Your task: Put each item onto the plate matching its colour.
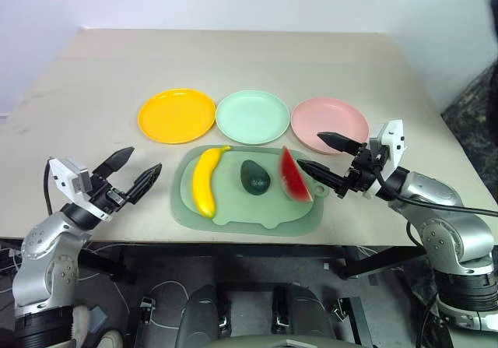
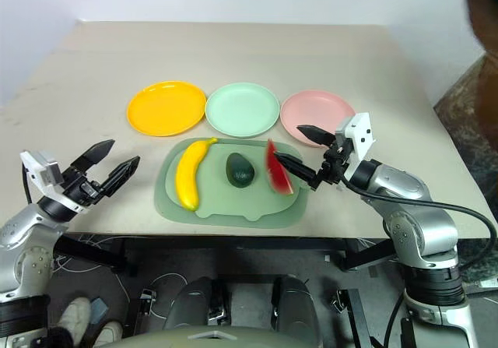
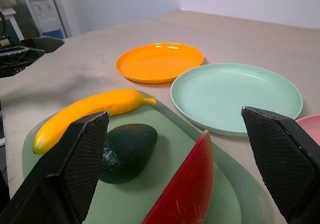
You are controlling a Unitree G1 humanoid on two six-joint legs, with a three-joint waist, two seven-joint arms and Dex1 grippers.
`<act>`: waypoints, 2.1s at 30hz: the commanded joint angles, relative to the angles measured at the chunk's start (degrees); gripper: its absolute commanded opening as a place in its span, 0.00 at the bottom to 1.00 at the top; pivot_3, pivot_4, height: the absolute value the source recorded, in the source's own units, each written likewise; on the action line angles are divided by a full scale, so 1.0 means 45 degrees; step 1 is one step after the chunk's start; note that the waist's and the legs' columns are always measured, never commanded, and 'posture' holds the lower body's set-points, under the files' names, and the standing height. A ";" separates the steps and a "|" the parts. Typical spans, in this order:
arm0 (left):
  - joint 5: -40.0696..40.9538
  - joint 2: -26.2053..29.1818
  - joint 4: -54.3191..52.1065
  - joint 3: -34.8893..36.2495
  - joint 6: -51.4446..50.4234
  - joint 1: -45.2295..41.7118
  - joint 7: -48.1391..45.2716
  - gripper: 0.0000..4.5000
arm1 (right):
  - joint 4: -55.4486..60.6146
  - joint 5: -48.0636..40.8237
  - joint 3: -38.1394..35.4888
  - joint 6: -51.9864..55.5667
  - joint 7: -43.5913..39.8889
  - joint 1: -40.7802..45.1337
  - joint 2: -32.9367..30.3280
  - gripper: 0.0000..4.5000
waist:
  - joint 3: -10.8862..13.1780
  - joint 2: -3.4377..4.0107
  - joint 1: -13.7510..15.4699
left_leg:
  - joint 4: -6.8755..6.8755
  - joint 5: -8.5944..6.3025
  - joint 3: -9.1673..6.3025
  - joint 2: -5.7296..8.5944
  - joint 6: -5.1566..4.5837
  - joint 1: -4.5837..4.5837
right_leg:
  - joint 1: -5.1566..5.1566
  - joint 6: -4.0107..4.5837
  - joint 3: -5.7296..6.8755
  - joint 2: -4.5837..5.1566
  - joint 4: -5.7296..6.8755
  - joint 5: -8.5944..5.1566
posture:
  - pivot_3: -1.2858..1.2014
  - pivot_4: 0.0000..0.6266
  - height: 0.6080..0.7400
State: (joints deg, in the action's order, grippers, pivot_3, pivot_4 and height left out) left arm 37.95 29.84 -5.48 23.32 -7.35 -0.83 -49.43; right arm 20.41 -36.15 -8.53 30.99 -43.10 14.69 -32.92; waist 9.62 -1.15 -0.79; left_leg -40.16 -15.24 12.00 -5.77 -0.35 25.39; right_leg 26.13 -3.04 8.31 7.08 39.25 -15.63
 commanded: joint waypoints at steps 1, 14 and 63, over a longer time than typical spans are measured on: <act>-0.0084 0.0015 -0.0030 0.0039 0.0223 -0.0260 0.0042 1.00 | 0.0295 -0.0264 -0.0435 -0.0038 -0.0018 0.0105 -0.0201 1.00 | 0.0000 0.0000 0.0007 | 0.0000 0.0000 0.0000 0.0001 0.0000 0.0000 | -0.0001 0.0000 0.0000 0.0000 0.0000 0.0000 | 0.52 0.24 0.66; -0.0586 -0.0222 0.0294 -0.0895 0.0452 -0.0693 -0.0562 1.00 | 0.0976 -0.0981 -0.0639 0.1367 0.0651 0.0054 -0.0560 1.00 | 0.0000 0.0000 0.0018 | 0.0000 0.0000 -0.0001 0.0002 -0.0001 0.0000 | -0.0003 0.0000 0.0000 0.0002 -0.0001 0.0000 | 0.52 0.24 0.66; -0.0415 0.0896 -0.1024 -0.2915 -0.0891 -0.1408 -0.3371 1.00 | -0.1639 0.1040 0.3579 1.3574 0.6206 0.6276 0.1050 1.00 | -0.0002 0.0005 -0.0083 | 0.0014 -0.0004 0.0024 -0.0002 -0.0005 0.0026 | 0.0043 0.0005 -0.0004 0.0006 -0.0008 0.0005 | 0.52 0.24 0.66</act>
State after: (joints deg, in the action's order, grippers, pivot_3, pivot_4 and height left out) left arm 36.25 33.84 -9.52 10.05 -12.42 -6.81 -64.57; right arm 13.34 -33.21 7.01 91.80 -16.13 42.52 -28.47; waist 9.62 -1.13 -1.16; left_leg -40.09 -15.26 12.11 -5.78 -0.37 25.50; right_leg 26.32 -3.02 8.29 7.10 39.21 -15.61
